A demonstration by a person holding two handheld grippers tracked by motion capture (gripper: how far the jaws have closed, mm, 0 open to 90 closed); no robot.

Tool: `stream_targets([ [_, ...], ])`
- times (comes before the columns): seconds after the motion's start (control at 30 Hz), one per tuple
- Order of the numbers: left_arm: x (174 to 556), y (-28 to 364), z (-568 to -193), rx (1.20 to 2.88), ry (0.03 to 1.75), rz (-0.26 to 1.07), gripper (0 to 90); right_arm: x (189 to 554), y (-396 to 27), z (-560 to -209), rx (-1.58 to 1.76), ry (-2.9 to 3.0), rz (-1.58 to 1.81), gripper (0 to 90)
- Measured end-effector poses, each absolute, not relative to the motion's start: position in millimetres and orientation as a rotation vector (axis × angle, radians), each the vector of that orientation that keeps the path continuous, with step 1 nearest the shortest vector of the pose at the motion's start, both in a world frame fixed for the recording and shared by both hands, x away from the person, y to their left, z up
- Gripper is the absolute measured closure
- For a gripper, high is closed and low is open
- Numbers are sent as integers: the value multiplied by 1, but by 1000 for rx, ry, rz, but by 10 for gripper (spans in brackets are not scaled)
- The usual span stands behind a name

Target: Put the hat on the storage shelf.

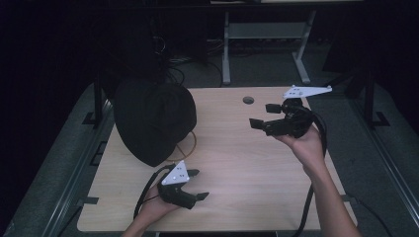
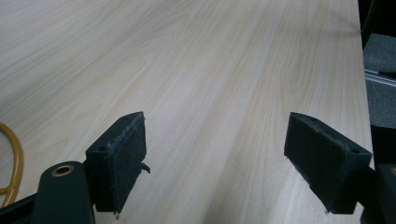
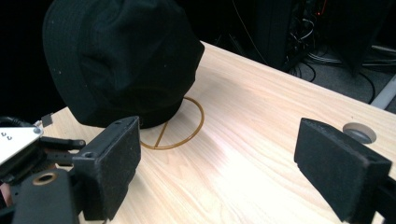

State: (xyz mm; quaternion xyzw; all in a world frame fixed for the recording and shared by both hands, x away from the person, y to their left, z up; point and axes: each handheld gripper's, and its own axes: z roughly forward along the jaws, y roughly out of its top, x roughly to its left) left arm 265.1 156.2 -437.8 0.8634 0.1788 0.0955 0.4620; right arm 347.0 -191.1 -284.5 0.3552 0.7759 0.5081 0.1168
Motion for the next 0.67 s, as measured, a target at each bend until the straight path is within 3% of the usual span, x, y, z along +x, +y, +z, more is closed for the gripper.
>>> stream_targets([
  [0.67,262,152,-438,2135,422,241,201,317,-214,-310,1095,2241,1482,141],
])
